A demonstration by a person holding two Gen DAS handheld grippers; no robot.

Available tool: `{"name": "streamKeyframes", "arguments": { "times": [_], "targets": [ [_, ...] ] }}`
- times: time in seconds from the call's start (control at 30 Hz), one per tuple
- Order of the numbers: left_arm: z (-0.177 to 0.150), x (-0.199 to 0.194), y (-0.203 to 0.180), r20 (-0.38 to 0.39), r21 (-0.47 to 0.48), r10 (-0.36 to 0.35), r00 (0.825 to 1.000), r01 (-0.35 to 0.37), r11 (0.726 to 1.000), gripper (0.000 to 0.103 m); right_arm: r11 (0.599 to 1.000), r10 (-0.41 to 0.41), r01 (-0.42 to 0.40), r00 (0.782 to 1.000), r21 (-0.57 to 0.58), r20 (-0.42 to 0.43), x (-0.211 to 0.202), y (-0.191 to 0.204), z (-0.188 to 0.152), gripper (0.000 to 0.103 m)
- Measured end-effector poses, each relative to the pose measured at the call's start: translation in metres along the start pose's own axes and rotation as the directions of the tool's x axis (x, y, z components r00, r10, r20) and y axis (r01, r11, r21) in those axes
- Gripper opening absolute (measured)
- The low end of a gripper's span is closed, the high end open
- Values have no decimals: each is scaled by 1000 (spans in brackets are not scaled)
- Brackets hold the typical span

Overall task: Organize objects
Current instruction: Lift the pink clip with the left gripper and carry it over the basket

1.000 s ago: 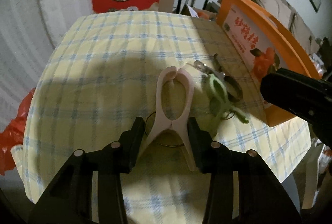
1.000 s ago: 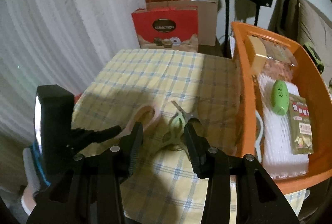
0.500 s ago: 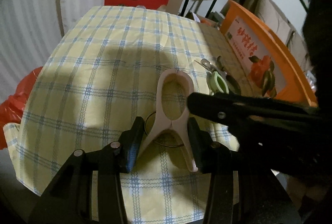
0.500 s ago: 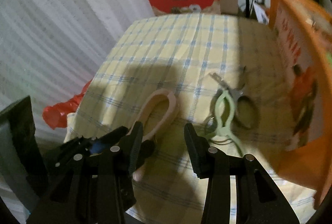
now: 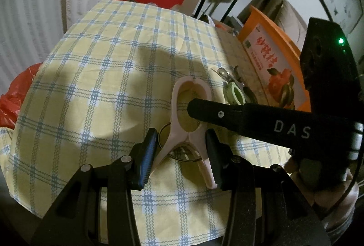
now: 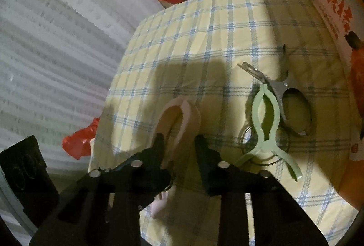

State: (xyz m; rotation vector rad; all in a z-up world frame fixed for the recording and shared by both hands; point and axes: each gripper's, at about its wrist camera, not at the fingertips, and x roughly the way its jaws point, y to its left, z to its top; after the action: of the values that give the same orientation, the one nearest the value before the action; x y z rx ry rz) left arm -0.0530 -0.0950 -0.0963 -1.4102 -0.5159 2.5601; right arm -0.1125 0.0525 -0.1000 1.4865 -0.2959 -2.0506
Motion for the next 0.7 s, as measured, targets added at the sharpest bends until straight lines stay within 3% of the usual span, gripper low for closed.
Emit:
{"name": "streamKeyframes", "arguments": {
  "times": [0.4,0.7],
  "targets": [
    [10,-23,-25,44,-52,-77,996,79,996,40,996,-25,37,990,-87,136,-59,23,10,17],
    [41,-50,-87,110,30,-134,985,131,991,40,994,-34,56,971,-89,236,-132,15,27,16]
  ]
}}
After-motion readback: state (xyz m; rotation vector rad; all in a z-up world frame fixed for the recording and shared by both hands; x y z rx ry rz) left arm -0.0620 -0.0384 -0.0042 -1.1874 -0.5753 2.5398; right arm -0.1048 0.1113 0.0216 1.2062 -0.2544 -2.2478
